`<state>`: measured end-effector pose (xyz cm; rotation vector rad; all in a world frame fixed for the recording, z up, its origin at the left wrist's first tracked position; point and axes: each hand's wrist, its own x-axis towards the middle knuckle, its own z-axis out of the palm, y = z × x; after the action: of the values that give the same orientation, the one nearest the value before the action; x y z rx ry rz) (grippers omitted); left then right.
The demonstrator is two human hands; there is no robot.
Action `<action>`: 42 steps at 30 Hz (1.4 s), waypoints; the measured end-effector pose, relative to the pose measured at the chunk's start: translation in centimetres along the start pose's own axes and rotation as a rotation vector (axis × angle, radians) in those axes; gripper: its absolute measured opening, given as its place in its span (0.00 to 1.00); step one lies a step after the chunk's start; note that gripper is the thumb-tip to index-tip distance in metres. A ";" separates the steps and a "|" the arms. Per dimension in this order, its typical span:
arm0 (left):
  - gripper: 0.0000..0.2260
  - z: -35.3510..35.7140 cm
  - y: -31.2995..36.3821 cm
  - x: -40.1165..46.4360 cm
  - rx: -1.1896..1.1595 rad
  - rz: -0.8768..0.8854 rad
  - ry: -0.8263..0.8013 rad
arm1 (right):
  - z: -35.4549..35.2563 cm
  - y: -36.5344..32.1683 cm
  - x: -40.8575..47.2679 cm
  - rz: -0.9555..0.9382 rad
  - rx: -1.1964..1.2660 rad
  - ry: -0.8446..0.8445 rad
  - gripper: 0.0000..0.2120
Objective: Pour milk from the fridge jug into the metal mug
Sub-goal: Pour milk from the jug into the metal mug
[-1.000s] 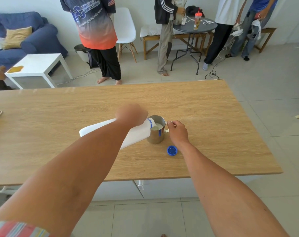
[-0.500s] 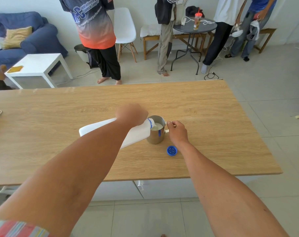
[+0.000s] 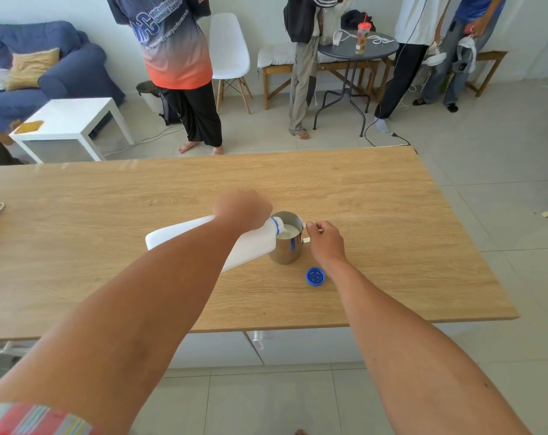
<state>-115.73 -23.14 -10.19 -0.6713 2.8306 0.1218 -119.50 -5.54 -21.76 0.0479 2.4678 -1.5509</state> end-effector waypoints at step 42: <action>0.16 -0.2 0.3 -0.1 0.028 0.006 -0.002 | 0.1 0.5 0.5 0.001 -0.008 -0.006 0.15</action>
<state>-115.80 -22.90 -9.94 -0.6563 2.8272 0.0829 -119.93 -5.46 -22.38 0.0431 2.4689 -1.5384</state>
